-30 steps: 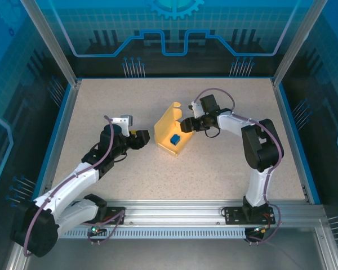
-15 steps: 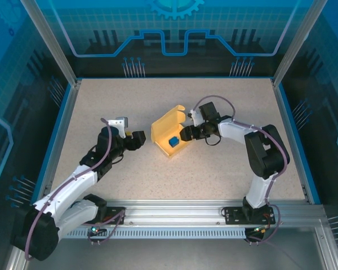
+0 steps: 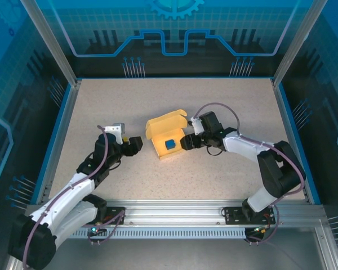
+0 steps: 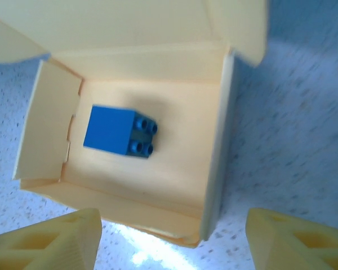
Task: Fold the paper box
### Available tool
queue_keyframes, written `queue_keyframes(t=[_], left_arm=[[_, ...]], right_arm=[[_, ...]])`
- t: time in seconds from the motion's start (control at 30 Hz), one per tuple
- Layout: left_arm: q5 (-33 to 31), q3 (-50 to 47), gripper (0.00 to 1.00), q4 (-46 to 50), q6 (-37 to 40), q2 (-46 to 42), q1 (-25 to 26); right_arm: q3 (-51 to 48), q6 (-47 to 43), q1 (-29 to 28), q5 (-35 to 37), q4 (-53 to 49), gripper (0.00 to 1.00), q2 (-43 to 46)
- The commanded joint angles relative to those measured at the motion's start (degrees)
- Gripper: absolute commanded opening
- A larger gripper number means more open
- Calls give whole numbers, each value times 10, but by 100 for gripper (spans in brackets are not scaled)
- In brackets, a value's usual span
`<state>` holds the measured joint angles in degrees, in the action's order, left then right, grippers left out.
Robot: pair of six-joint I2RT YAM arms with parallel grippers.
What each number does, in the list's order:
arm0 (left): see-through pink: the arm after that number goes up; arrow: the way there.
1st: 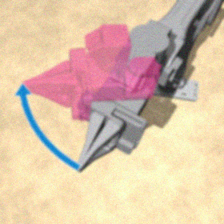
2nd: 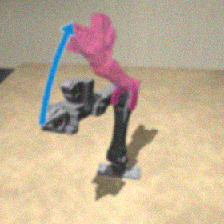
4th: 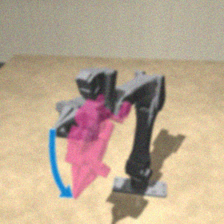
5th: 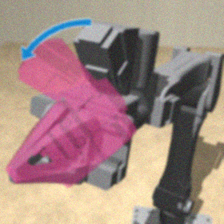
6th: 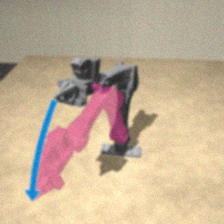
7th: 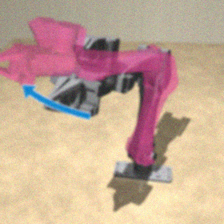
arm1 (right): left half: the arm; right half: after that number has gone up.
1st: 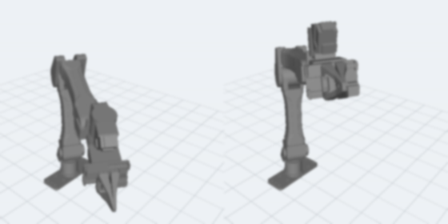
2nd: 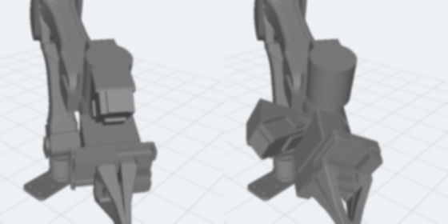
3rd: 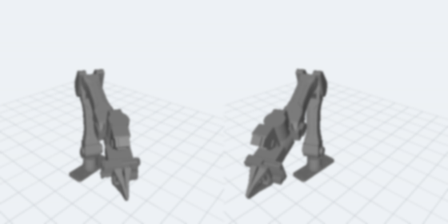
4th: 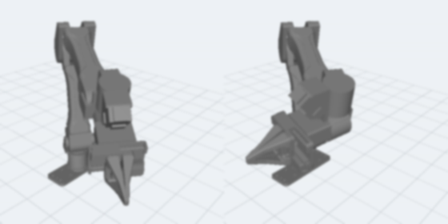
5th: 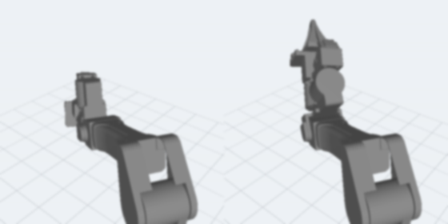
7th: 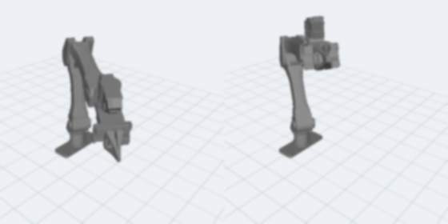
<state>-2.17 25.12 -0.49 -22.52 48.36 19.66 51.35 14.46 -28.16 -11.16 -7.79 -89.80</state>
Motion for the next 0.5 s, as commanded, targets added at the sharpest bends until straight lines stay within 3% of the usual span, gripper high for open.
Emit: queue_keyframes(t=[0.0,0.27,0.47], left_arm=[[34,-16,72,-37,2,4,-3],[57,3,73,-138,28,99,6],[36,38,72,-151,71,164,29]], right_arm=[[18,-70,11,66,33,70,25],[91,-194,26,47,38,70,-26],[144,-234,23,51,17,61,-75]])
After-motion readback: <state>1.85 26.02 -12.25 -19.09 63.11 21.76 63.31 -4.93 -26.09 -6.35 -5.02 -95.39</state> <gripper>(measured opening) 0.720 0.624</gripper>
